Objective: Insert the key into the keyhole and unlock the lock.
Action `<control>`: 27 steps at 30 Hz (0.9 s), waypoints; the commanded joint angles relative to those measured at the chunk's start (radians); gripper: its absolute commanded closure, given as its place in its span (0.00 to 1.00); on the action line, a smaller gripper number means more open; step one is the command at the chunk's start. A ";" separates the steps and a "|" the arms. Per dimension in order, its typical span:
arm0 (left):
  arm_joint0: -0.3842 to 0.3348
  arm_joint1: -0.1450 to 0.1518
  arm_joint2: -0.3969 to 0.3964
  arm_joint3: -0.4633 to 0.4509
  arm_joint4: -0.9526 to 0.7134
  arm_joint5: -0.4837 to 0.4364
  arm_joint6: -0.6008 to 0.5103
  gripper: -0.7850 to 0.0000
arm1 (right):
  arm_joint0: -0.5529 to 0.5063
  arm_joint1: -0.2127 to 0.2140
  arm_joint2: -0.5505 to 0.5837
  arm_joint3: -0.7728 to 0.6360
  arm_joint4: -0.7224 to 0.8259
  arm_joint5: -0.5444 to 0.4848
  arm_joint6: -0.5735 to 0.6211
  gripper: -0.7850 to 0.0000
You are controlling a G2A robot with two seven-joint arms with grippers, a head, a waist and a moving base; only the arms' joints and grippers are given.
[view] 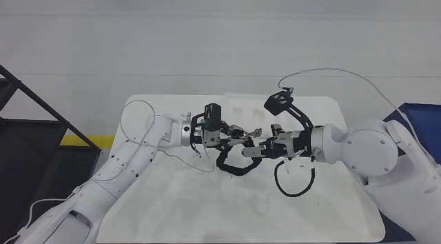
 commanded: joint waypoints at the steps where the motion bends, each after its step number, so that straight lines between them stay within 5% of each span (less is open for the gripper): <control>1: -0.003 0.000 -0.001 -0.001 -0.091 0.000 -0.075 1.00 | -0.018 0.002 0.011 0.001 0.006 -0.093 -0.019 0.00; 3: -0.004 0.002 -0.001 -0.003 -0.170 0.000 -0.143 1.00 | -0.043 0.007 0.027 0.021 -0.012 -0.165 -0.033 0.00; 14: 0.007 0.019 -0.043 -0.065 -0.429 0.016 -0.409 1.00 | -0.046 0.006 0.027 0.019 -0.015 -0.171 -0.046 0.00; 21: 0.025 0.024 -0.048 -0.094 -0.488 0.011 -0.502 1.00 | -0.030 0.008 0.019 -0.002 -0.247 -0.384 -0.117 0.00; 27: 0.027 0.024 -0.053 -0.099 -0.512 0.009 -0.534 1.00 | -0.018 0.000 -0.022 -0.003 -0.290 -0.479 -0.146 0.00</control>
